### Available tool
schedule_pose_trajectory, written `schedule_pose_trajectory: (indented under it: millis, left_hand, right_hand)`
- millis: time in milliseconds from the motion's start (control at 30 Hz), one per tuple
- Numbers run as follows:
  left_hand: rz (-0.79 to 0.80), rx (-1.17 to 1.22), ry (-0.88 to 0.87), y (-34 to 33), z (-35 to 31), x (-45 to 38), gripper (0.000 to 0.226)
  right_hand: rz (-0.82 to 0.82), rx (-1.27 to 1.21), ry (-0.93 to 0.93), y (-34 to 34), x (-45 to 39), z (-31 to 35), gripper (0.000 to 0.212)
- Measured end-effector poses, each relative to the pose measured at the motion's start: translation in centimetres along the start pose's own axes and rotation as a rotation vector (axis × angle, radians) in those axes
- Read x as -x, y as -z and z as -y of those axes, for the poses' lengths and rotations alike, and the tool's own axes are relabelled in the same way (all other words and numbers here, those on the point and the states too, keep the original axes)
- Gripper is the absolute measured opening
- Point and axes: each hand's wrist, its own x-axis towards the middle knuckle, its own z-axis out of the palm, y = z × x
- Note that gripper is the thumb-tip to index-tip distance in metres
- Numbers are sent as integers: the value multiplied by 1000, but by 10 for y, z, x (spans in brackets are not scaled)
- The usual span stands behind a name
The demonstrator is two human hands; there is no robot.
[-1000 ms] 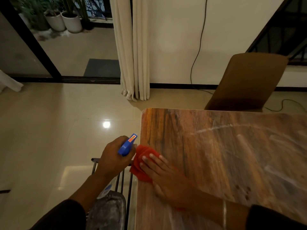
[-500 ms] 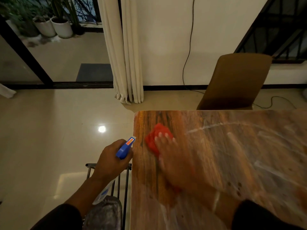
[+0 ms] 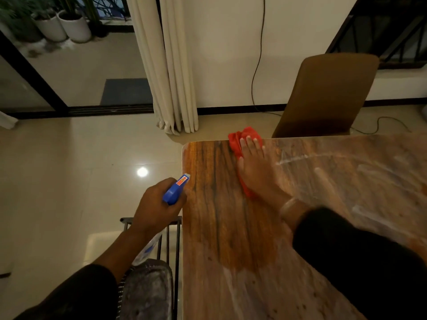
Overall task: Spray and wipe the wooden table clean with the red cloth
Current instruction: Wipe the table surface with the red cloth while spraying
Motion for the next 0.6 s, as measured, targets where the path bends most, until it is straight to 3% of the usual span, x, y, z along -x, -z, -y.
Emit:
schedule_pose_trajectory:
  millis: [133, 200, 267, 333, 433, 500, 600]
  left_hand:
    - [-45, 21, 27, 8, 7, 4, 12]
    - [-46, 12, 30, 11, 13, 6, 11]
    - [-37, 4, 36, 13, 19, 10, 11]
    - [-29, -22, 43, 12, 22, 17, 11]
    - [18, -50, 42, 9, 20, 25, 12]
    - [43, -53, 31, 11, 14, 25, 11]
    - [36, -89, 4, 16, 0, 16, 12]
  right_hand:
    - [31, 26, 374, -40, 106, 41, 68]
    - [98, 62, 580, -50, 105, 57, 70]
    - [170, 57, 659, -46, 59, 77, 68]
    - [172, 49, 597, -37, 5, 96, 64]
    - [118, -2, 350, -23, -41, 104, 62]
    - [58, -37, 269, -24, -33, 99, 62]
    - [73, -38, 300, -32, 36, 72, 65]
